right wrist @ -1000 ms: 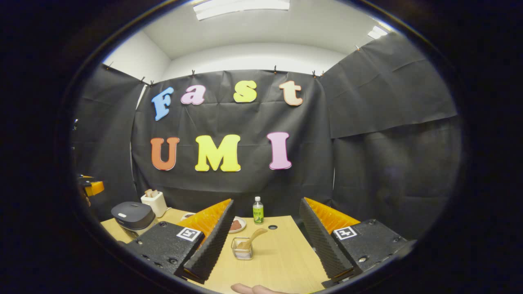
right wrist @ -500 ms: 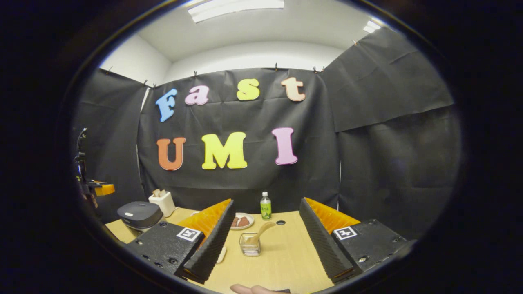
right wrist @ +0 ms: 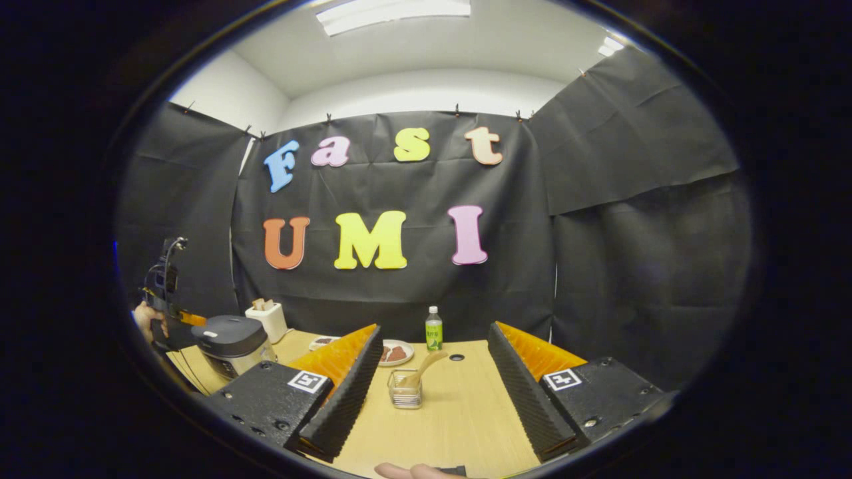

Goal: Close the left gripper, press the button to open the rice cooker; take a wooden spoon from the chopstick holder with the right hand, scoop a spoonful of rice and pour it into the rice cooker, then put the wooden spoon back into the chopstick holder.

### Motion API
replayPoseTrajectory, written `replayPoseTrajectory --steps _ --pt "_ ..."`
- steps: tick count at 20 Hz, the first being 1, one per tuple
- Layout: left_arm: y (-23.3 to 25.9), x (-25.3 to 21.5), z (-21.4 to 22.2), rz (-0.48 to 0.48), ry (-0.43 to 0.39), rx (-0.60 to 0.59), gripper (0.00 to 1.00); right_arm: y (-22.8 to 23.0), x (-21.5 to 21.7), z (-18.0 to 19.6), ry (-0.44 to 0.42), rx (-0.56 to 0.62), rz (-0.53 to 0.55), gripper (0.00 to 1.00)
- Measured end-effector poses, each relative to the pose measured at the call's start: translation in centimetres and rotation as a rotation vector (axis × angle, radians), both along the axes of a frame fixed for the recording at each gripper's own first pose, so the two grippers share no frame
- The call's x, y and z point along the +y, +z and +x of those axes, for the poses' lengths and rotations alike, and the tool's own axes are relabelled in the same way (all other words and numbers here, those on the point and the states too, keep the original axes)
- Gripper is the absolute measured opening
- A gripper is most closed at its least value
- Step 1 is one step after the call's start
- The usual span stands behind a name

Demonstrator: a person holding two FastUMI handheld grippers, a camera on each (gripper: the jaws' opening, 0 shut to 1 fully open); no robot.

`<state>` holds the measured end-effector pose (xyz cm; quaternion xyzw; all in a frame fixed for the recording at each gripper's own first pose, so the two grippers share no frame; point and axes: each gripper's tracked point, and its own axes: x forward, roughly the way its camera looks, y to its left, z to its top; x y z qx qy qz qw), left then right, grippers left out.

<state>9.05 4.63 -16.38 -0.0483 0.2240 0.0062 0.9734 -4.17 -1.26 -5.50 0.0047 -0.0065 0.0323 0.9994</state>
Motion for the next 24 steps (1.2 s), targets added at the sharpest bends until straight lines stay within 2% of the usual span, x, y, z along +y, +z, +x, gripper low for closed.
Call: replayPoseTrajectory --steps 4,5,6,7,8,9,10,11,14,15,16,18,19,20,21,22,23,24 --pt "-1.6 0.6 0.8 0.002 0.016 0.046 0.0 -0.8 0.3 0.1 0.009 0.014 -0.01 1.0" --pt "-1.6 0.4 0.4 0.007 0.009 0.054 0.0 -1.0 0.3 0.2 0.009 0.018 -0.009 0.93" --pt "-1.9 0.4 0.5 0.007 0.006 0.068 0.0 -1.2 0.2 0.3 0.01 0.024 -0.007 0.93" --pt "-2.1 0.5 0.3 0.0 0.015 0.078 0.0 -1.5 0.2 0.3 0.011 0.032 -0.005 1.0" --pt "-2.1 0.6 0.2 -0.011 0.027 0.09 0.01 -1.6 0.2 0.3 0.011 0.037 -0.001 1.0" --pt "-2.1 0.6 0.3 -0.018 0.039 0.097 0.01 -1.7 0.1 0.4 0.01 0.039 0.002 0.93" --pt "-2.2 0.5 0.4 -0.009 0.044 0.102 0.01 -1.9 -0.1 0.3 0.007 0.042 0.001 0.93" --pt "-2.8 0.5 0.4 0.008 0.047 0.115 0.01 -2.1 -0.2 0.4 0.004 0.045 0.001 1.0" --pt "-2.6 0.6 0.4 0.05 0.063 0.067 0.01 -3.0 -0.3 0.5 0.002 0.058 0.007 1.0" --pt "-2.7 0.6 0.6 0.051 0.067 0.054 0.01 -3.4 -0.2 0.7 0.006 0.068 0.011 0.93" --pt "-2.6 0.5 0.6 0.038 0.074 0.049 0.01 -3.8 0.0 0.7 0.012 0.078 0.013 1.0" --pt "-2.0 0.6 0.6 0.033 0.071 0.023 0.01 -4.5 0.0 0.9 0.014 0.097 0.004 1.0" --pt "-2.0 0.7 0.5 0.043 0.069 0.025 0.01 -4.8 -0.3 1.1 0.009 0.103 -0.003 0.93" --pt "-1.7 0.9 0.9 0.045 0.074 0.02 0.0 -5.1 -0.5 1.2 0.002 0.106 -0.009 1.0" --pt "-0.1 0.6 -0.6 0.05 0.079 -0.034 0.05 -5.4 -0.8 1.3 -0.008 0.11 -0.015 1.0" --pt "2.2 0.4 -1.1 0.073 0.084 -0.118 0.17 -5.7 -1.1 1.5 -0.016 0.114 -0.02 0.93" --pt "5.1 0.8 -1.8 0.114 0.103 -0.211 0.37 -6.0 -1.1 1.6 -0.022 0.121 -0.023 1.0" --pt "7.5 0.7 -3.2 0.14 0.113 -0.266 0.57 -6.4 -1.1 1.7 -0.023 0.13 -0.025 1.0"
